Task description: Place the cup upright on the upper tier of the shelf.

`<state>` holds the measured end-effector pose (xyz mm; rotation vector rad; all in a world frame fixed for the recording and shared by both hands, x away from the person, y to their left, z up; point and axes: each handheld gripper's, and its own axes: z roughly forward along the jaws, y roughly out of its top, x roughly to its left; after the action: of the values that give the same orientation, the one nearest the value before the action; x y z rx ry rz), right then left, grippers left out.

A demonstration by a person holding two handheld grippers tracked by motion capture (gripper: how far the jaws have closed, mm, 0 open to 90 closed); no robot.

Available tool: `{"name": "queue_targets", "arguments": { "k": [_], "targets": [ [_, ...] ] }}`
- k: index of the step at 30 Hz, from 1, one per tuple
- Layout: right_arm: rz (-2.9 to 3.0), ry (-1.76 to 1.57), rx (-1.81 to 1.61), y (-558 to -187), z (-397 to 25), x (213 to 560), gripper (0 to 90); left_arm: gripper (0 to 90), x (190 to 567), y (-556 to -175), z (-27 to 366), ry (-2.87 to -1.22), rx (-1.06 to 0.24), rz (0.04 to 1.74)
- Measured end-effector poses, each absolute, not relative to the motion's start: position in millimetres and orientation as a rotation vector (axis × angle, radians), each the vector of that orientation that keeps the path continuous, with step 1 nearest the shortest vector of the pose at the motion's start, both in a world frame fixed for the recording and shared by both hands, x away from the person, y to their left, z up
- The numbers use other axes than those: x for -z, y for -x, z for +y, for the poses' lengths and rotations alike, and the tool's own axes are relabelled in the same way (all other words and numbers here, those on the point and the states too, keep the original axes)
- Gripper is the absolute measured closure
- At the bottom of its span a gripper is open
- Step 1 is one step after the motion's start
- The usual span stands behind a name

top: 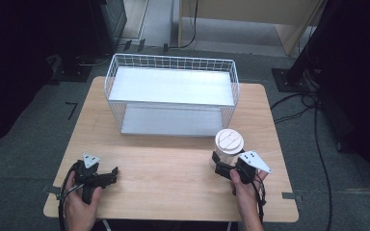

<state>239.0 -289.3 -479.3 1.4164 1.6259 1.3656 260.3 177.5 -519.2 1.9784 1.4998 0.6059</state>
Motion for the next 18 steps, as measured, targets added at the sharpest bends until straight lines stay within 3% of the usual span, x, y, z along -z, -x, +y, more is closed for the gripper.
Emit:
{"name": "queue_targets", "arguments": {
  "k": [10,18],
  "targets": [
    [1.547,-1.409,-1.328,-246,-278,473,7.4,0.0,519,-260,177,-1.978,-0.606,1.500],
    [1.500,-1.404,-1.283,-248,-271,467,14.3,0.0,519,-260,178,-1.978,-0.606,1.500]
  ]
}}
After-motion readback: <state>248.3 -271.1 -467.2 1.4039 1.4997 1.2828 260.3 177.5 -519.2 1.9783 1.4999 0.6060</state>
